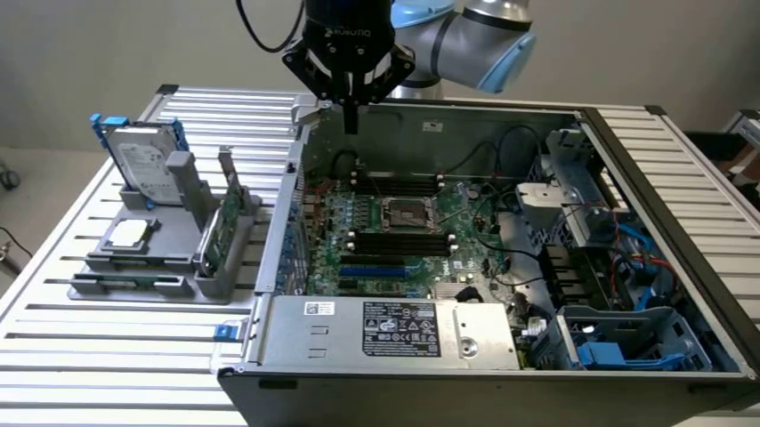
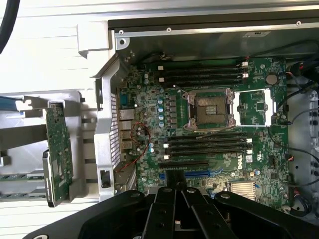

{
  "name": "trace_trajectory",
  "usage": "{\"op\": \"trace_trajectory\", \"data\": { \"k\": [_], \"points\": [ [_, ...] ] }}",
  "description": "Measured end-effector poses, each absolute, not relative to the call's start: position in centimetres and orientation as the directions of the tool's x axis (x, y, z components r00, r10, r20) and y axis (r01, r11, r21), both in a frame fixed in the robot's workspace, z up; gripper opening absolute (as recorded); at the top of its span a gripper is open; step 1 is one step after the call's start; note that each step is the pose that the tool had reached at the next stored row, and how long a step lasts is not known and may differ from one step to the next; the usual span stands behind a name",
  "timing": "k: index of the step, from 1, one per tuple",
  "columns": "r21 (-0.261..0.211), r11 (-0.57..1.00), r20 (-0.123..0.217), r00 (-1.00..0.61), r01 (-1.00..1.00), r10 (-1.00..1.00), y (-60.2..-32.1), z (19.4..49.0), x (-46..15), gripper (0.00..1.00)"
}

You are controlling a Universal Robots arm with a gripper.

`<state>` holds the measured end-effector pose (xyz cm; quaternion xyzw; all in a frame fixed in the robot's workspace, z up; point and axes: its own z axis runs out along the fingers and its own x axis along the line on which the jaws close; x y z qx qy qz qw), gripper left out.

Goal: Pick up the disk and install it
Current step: 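Reach for the disk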

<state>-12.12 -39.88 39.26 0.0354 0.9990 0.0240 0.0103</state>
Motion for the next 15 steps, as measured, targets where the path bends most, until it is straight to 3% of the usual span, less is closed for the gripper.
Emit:
{"op": "trace_trajectory", "data": {
  "k": [15],
  "points": [
    [0.049, 0.996, -0.024, -0.997, 0.070, 0.071, -39.2, 39.3, -16.4, 0.11]
  ]
}}
